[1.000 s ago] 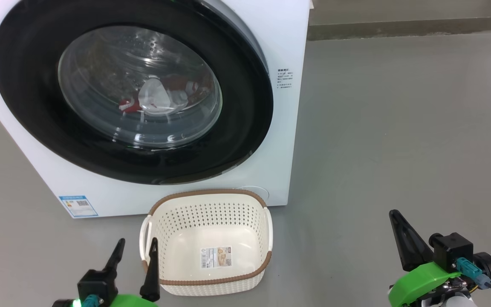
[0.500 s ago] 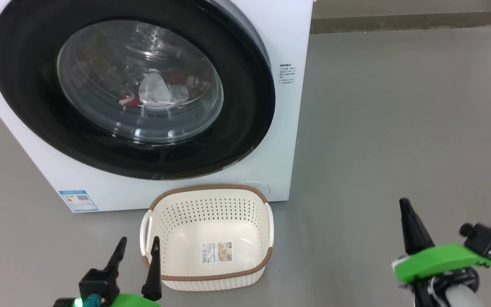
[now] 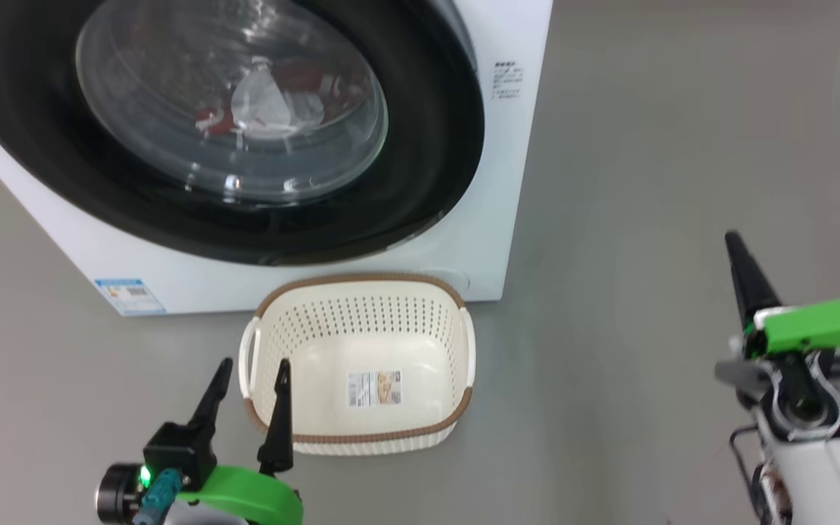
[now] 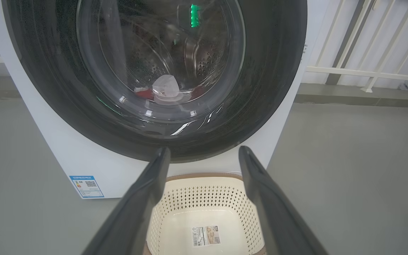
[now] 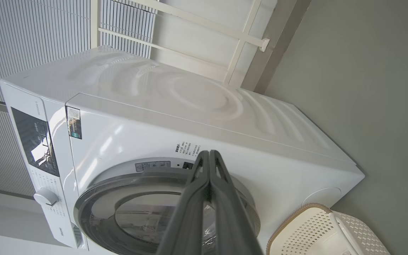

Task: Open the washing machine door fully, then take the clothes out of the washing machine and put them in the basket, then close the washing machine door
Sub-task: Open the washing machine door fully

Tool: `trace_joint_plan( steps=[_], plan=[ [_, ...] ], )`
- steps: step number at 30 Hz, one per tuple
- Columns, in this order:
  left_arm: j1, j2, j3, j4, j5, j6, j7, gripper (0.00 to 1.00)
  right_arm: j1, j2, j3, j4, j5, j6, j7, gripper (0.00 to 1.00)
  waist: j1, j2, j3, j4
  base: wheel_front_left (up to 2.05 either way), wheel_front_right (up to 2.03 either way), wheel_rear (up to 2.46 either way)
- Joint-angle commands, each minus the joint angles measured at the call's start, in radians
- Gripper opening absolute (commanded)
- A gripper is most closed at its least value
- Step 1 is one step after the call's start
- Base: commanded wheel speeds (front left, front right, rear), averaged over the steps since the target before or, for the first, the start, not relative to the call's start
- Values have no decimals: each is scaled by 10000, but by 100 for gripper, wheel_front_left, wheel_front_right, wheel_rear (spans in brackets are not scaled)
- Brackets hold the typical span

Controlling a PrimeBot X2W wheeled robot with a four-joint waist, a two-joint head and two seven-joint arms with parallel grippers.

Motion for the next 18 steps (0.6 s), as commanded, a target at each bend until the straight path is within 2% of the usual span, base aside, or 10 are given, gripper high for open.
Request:
trace_joint_plan(
  steps=[1, 10, 18],
  plan=[
    [-419, 105, 270, -339, -96, 72, -122, 100, -552, -121, 122, -171, 205, 6, 192, 0, 0, -1, 397, 178, 0, 0, 0],
    [-1000, 105, -57, -864, -152, 141, -122, 100, -2128, -723, 65, 189, 1182, 6, 1789, 0, 0, -1, 1415, 466, 0, 0, 0],
    [-1516, 105, -252, -1186, -176, 165, -122, 100, -3577, -1029, 465, 502, 1308, 6, 2906, 0, 0, -1, 2227, 685, 0, 0, 0]
  ],
)
